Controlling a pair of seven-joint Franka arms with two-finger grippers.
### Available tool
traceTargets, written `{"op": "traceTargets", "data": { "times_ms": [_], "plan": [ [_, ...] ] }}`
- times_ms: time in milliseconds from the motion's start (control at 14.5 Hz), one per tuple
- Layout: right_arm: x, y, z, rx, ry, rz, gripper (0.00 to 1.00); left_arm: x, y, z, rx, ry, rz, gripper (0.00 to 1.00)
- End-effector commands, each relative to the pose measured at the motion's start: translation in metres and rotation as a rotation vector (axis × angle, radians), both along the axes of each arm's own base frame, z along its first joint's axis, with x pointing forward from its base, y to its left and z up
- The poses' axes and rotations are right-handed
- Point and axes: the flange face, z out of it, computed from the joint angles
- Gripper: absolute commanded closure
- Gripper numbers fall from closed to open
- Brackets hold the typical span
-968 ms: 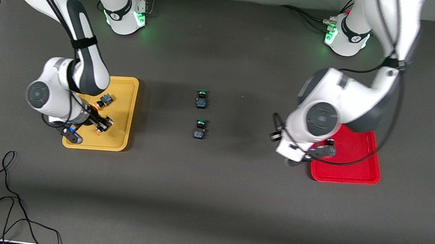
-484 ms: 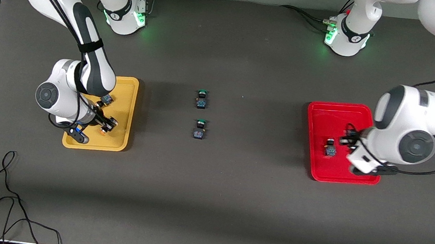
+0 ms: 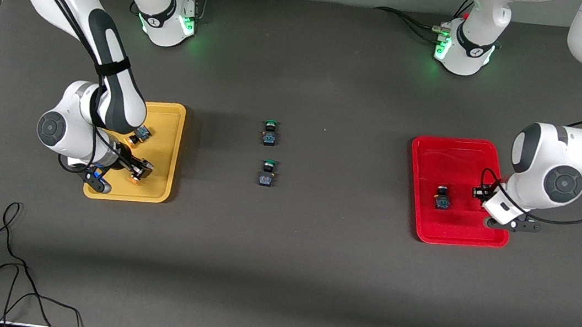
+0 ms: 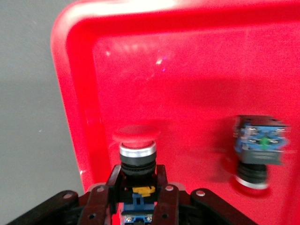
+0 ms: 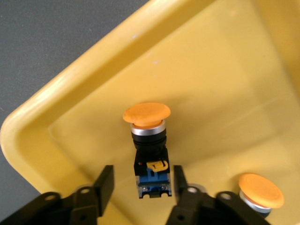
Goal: Place red and yellow buttons in trays
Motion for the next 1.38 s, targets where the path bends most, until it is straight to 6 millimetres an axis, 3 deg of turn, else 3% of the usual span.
{"op": "traceTargets", "data": {
  "times_ms": [0,69,138,277,415,691,830,1037,1314],
  "plan": [
    [0.006,0.002,0.008,0.027,-0.024,0.001,0.0,-0.007,0.007,-0.005,-0.007,-0.022,-0.034,0.66],
    [0.008,0.004,0.018,0.035,-0.035,0.004,0.0,-0.007,0.006,-0.009,-0.008,-0.019,-0.037,0.37],
    [0.01,0.006,0.038,0.054,-0.048,0.009,0.0,-0.005,0.006,-0.01,-0.011,-0.017,-0.045,0.0],
    [0.015,0.015,0.092,0.097,-0.067,0.04,0.0,0.0,0.009,0.005,-0.008,-0.019,-0.054,0.0],
    [0.02,0.016,0.156,0.091,-0.084,0.112,0.0,0.012,0.011,0.038,0.006,0.0,-0.048,0.0],
    [0.005,0.01,0.289,0.019,-0.131,0.267,0.0,0.023,0.009,0.129,0.021,0.005,-0.061,0.0],
    [-0.013,0.021,0.342,0.028,-0.136,0.35,0.0,0.017,0.008,0.178,0.024,0.025,-0.087,0.0],
    [-0.03,0.025,0.383,0.031,-0.147,0.386,0.0,0.01,0.005,0.247,-0.008,0.044,-0.08,0.0],
    [-0.04,0.026,0.399,0.01,-0.173,0.459,0.0,-0.008,-0.011,0.316,-0.04,0.008,-0.089,0.0]
  ]
}}
